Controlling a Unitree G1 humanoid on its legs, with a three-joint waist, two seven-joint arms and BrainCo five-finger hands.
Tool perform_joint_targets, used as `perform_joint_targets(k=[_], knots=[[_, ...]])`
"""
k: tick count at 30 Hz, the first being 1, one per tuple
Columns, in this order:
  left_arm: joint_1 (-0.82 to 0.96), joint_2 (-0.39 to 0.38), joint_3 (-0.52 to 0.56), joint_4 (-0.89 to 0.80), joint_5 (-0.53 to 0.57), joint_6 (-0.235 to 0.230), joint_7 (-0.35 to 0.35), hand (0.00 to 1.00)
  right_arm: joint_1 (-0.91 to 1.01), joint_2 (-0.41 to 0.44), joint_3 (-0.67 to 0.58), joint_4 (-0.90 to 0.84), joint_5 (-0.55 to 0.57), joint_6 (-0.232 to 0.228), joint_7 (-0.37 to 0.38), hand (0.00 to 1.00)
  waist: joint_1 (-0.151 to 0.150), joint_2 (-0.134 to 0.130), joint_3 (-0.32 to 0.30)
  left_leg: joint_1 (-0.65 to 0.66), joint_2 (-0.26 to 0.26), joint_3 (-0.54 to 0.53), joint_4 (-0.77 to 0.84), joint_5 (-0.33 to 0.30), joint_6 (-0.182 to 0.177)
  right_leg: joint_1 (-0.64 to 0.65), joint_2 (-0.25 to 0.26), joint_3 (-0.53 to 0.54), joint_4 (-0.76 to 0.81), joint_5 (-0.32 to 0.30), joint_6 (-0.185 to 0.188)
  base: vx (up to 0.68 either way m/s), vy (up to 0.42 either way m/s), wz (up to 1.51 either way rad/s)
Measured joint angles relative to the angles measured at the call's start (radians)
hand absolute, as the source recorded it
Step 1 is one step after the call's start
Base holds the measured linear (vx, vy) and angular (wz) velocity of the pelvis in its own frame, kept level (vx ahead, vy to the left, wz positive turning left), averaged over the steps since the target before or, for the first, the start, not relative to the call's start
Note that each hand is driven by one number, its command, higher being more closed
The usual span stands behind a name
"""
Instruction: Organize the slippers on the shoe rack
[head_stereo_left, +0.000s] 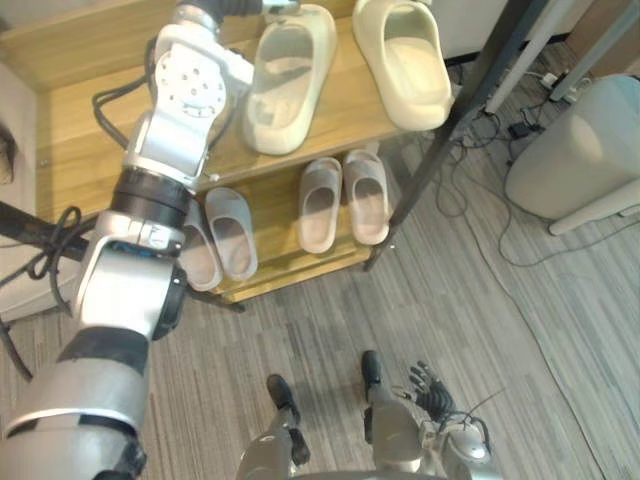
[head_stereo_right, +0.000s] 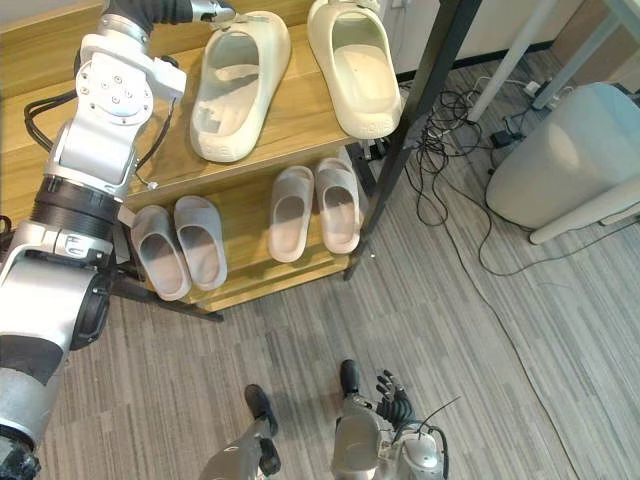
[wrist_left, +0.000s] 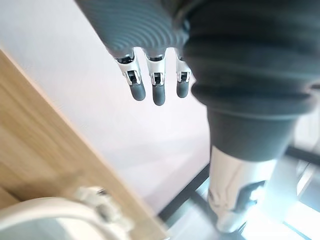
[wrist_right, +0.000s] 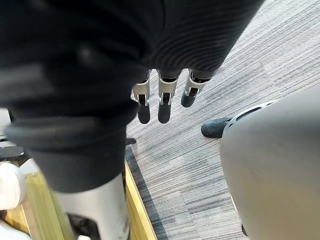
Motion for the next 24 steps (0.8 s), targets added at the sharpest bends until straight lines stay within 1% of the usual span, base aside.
perform_joint_targets(k=[3,5,6,10,12,15,17,19,24], knots=[[0.124,-0.010,0.045,-0.094,-0.071,-0.016,0.003,0.00,0.000,-0.002,0.001,0.008,-0.001,0.000,-0.001,0.00,0.007,0.000,-0.001,0.000,0.000,-0.026,-0.001,0.007,0.000,0.015,-0.001,-0.022,0.000,-0.005,0.002,-0.03,0.019,0.20],[0.160,-0.013,0.053,-0.117,-0.089,-0.019,0.005,0.00,0.000,-0.004,0.003,0.012,-0.003,0.000,-0.002,0.00,0.011,-0.001,-0.002,0.000,0.001,-0.032,-0.001,0.009,0.000,0.019,-0.001,-0.028,0.000,-0.006,0.002,-0.02,0.020,0.15],[0.205,-0.014,0.058,-0.134,-0.137,-0.026,0.005,0.00,0.000,-0.008,0.003,0.015,-0.011,0.001,-0.002,0.00,0.024,-0.001,-0.005,0.000,0.000,-0.038,-0.002,0.011,0.000,0.022,-0.001,-0.035,0.000,-0.007,0.001,-0.03,0.026,0.14],[0.270,-0.033,0.086,-0.148,-0.188,-0.036,0.001,0.00,0.000,-0.009,0.004,0.021,-0.021,0.002,-0.002,0.00,0.030,-0.003,-0.012,0.000,-0.001,-0.050,0.000,0.014,0.001,0.030,-0.003,-0.045,0.000,-0.006,0.002,-0.01,0.025,0.11],[0.302,-0.043,0.086,-0.159,-0.202,-0.036,-0.001,0.00,0.000,-0.009,0.004,0.022,-0.021,0.002,-0.003,0.00,0.030,-0.003,-0.013,0.003,-0.003,-0.059,0.000,0.017,0.002,0.040,-0.005,-0.055,-0.002,-0.006,0.002,-0.01,0.029,0.13],[0.372,-0.082,0.084,-0.169,-0.216,-0.036,-0.003,0.00,0.000,-0.010,0.007,0.044,-0.022,0.002,-0.004,0.00,0.032,-0.003,-0.040,0.003,-0.006,-0.066,-0.001,0.017,0.003,0.045,-0.007,-0.063,-0.003,-0.008,0.004,0.00,0.025,0.07],[0.395,-0.112,0.082,-0.169,-0.222,-0.036,-0.010,0.00,0.000,-0.010,0.009,0.048,-0.023,0.003,-0.006,0.00,0.032,-0.003,-0.043,0.006,-0.008,-0.077,-0.001,0.017,0.003,0.056,-0.009,-0.078,-0.003,-0.014,0.003,-0.01,0.021,0.16],[0.406,-0.113,0.080,-0.169,-0.222,-0.035,-0.022,0.00,0.000,-0.009,0.009,0.048,-0.023,0.004,-0.007,0.00,0.032,-0.002,-0.045,0.007,-0.008,-0.080,-0.002,0.017,0.003,0.058,-0.009,-0.084,-0.003,-0.022,-0.002,-0.02,0.015,0.09],[0.431,-0.132,0.059,-0.169,-0.229,-0.034,-0.025,0.00,0.000,-0.009,0.009,0.048,-0.023,0.012,-0.011,0.00,0.038,-0.001,-0.046,0.007,-0.008,-0.078,-0.005,0.016,0.002,0.058,-0.009,-0.089,-0.002,-0.023,-0.004,-0.02,0.012,0.00]])
